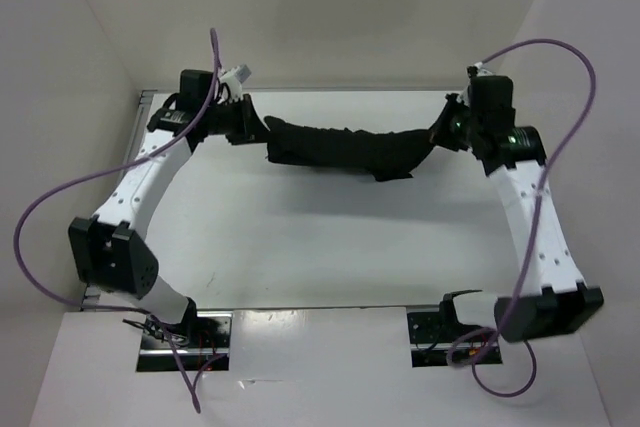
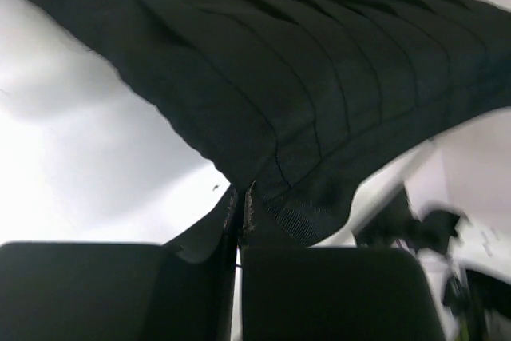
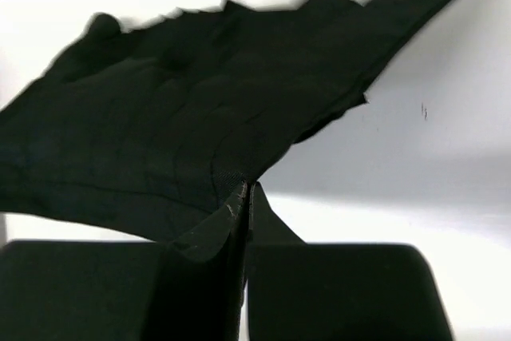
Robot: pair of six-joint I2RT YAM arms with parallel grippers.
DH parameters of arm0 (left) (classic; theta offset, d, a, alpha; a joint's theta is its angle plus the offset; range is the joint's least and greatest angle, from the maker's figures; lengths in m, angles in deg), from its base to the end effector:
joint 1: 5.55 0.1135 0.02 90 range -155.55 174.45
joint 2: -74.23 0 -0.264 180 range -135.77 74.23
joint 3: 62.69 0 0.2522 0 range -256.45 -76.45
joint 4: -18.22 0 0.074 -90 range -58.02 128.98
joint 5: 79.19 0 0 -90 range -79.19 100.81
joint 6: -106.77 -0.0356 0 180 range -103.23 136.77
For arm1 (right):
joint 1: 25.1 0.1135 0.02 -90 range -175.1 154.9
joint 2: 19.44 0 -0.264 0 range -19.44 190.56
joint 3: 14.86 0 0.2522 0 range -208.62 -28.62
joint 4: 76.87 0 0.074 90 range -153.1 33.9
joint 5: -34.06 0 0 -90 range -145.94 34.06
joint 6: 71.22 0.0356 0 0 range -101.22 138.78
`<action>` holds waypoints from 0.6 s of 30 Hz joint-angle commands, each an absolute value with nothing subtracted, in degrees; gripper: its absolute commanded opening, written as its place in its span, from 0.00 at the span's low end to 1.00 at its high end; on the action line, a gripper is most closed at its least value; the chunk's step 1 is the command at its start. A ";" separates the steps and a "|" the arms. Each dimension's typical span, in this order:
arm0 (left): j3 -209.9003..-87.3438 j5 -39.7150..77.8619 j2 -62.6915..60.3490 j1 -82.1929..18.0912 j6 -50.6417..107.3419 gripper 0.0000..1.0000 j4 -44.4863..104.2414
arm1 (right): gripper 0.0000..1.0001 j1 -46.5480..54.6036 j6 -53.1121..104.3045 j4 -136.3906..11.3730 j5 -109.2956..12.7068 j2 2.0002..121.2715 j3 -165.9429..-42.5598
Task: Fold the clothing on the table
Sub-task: Fold the skirt
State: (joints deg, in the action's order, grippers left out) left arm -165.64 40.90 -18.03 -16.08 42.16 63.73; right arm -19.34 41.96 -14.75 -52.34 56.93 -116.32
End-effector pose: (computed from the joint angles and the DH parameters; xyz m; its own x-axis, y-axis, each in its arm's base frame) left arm 0.3549 -0.0841 0.3642 -0.7485 -0.2382 -0.6189 0.2677 0.7453 -0.6106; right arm 0.2720 0.0297 0.4110 -0.6099 0.3333 -0.7190 0.0979 0.9320 0.3490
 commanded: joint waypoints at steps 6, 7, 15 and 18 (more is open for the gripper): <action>-162.32 55.90 10.41 -15.66 36.99 0.00 61.95 | 0.00 -19.39 36.45 -11.69 -47.59 32.33 -117.55; -162.32 55.90 12.78 -15.66 36.99 0.00 61.95 | 0.00 -19.39 36.45 -11.17 -46.72 31.45 -118.17; -165.49 48.96 0.89 -15.14 37.78 0.00 63.81 | 0.00 -18.86 40.31 -19.21 -40.30 40.83 -114.67; -167.23 48.25 -10.72 -14.52 37.25 0.00 63.27 | 0.00 -18.86 41.55 -23.81 -37.75 50.49 -113.87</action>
